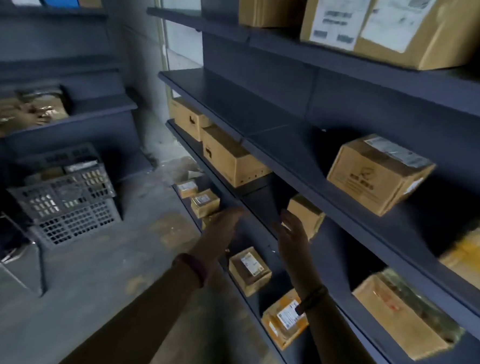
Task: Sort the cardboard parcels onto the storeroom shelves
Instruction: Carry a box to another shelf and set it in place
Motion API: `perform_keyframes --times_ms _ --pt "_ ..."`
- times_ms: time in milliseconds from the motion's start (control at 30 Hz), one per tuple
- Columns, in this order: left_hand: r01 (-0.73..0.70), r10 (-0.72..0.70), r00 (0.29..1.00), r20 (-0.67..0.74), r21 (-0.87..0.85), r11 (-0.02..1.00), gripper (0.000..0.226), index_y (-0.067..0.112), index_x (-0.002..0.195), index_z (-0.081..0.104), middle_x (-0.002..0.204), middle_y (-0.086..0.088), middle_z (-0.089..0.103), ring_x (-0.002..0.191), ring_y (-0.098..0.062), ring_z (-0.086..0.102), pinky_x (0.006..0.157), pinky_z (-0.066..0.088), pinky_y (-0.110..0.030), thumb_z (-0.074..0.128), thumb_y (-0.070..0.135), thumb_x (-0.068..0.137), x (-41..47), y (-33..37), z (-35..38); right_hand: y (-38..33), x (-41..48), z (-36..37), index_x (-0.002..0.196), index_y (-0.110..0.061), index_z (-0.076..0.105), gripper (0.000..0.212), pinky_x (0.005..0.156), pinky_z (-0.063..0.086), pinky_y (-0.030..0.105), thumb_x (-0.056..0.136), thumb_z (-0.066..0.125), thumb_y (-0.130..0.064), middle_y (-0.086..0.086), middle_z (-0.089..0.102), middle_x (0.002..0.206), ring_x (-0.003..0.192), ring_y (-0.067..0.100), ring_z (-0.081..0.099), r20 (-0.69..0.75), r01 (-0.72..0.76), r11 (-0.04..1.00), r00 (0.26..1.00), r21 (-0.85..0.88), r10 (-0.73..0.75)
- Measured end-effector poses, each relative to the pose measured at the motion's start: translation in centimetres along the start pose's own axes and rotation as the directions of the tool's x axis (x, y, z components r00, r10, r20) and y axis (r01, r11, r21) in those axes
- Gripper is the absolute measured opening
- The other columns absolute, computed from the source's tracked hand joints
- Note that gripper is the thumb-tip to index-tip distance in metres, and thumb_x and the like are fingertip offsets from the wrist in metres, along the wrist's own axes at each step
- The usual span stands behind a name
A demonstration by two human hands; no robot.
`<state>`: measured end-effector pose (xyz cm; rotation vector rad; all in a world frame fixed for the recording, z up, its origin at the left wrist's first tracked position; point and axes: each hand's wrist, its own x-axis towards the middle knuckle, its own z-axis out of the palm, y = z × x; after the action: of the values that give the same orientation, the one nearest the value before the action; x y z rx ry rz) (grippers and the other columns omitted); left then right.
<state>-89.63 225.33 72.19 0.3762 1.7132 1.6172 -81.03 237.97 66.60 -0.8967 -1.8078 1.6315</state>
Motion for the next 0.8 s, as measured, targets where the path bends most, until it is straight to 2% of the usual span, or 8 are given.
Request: perform_keyframes --times_ms 167,300,400,500,567,633,733,800 --pt "-0.058 0.061 0.997 -0.042 0.065 0.996 0.016 0.021 0.105 0.054 0.106 0.002 0.055 0.091 -0.005 0.051 0.098 0.04 -0.036 0.044 0.033 0.1 7.9 2.3 -6.5 -0.4 8.2 7.5 0.125 -0.005 0.054 0.03 0.083 0.042 0.032 0.097 0.055 -0.016 0.005 0.055 0.112 0.101 0.018 0.056 0.061 0.0 0.993 0.998 -0.116 0.007" --pt "-0.02 0.02 0.999 -0.038 -0.008 1.0 0.024 0.027 0.084 0.061 0.069 0.017 0.069 0.06 0.005 0.063 0.052 0.049 -0.014 0.043 0.034 0.099 14.8 3.6 -11.5 -0.7 14.1 13.7 0.117 -0.015 0.054 0.021 0.087 0.048 0.038 0.097 0.056 -0.02 0.004 0.063 0.107 0.106 0.023 0.06 0.077 0.038 0.993 0.997 -0.114 -0.029" --pt "0.007 -0.008 0.999 -0.033 -0.046 0.999 0.024 0.016 0.094 0.065 0.076 0.014 0.072 0.063 0.002 0.065 0.038 0.043 -0.008 0.046 0.031 0.097 20.4 4.7 -16.2 -0.8 18.7 18.9 0.137 -0.017 0.045 0.044 0.099 0.047 0.039 0.097 0.056 -0.029 0.003 0.056 0.13 0.121 0.022 0.054 0.047 0.006 0.991 0.999 -0.137 0.001" --pt "0.057 -0.057 0.998 0.0 -0.072 0.996 0.032 0.012 0.113 0.065 0.106 0.001 0.065 0.086 -0.006 0.06 0.05 0.05 -0.012 0.051 0.034 0.094 25.7 6.2 -21.2 -1.2 23.1 24.0 0.143 -0.017 0.042 0.052 0.1 0.045 0.034 0.096 0.057 -0.033 0.003 0.047 0.144 0.123 0.021 0.052 -0.022 -0.039 0.989 0.999 -0.144 0.036" --pt "0.063 -0.063 0.998 0.014 -0.038 0.997 0.034 0.016 0.115 0.064 0.12 -0.002 0.064 0.107 -0.014 0.058 0.083 0.054 -0.03 0.049 0.038 0.094 28.9 7.5 -24.5 -1.7 25.8 27.3 0.142 -0.018 0.043 0.052 0.091 0.041 0.026 0.095 0.058 -0.034 0.001 0.048 0.145 0.117 0.014 0.052 -0.049 -0.055 0.991 0.998 -0.118 0.049" --pt "0.059 -0.059 0.998 0.007 0.014 0.998 0.031 0.019 0.11 0.064 0.121 -0.002 0.063 0.114 -0.018 0.055 0.101 0.041 -0.043 0.047 0.04 0.095 32.1 9.0 -27.6 -2.0 28.4 30.5 0.142 -0.019 0.043 0.052 0.084 0.038 0.017 0.094 0.058 -0.035 0.0 0.048 0.145 0.113 0.008 0.05 -0.062 -0.061 0.991 0.997 -0.118 0.054" --pt "0.019 -0.018 1.0 0.021 -0.015 1.0 0.022 0.025 0.101 0.063 0.104 0.008 0.068 0.101 -0.009 0.06 0.088 0.043 -0.034 0.044 0.035 0.097 36.4 11.0 -31.5 -2.7 32.1 34.8 0.141 -0.021 0.042 0.051 0.08 0.042 0.009 0.094 0.058 -0.036 -0.001 0.049 0.143 0.106 0.006 0.055 -0.035 -0.079 0.993 0.996 -0.088 0.076" --pt "0.022 -0.021 1.0 0.011 -0.04 0.999 0.023 0.023 0.107 0.063 0.103 0.007 0.068 0.094 -0.007 0.061 0.079 0.042 -0.028 0.044 0.032 0.097 39.1 12.1 -33.5 -3.0 34.3 37.3 0.14 -0.02 0.043 0.051 0.096 0.044 0.025 0.095 0.058 -0.036 0.0 0.048 0.143 0.117 0.013 0.053 -0.032 -0.085 0.994 0.996 -0.068 0.083"
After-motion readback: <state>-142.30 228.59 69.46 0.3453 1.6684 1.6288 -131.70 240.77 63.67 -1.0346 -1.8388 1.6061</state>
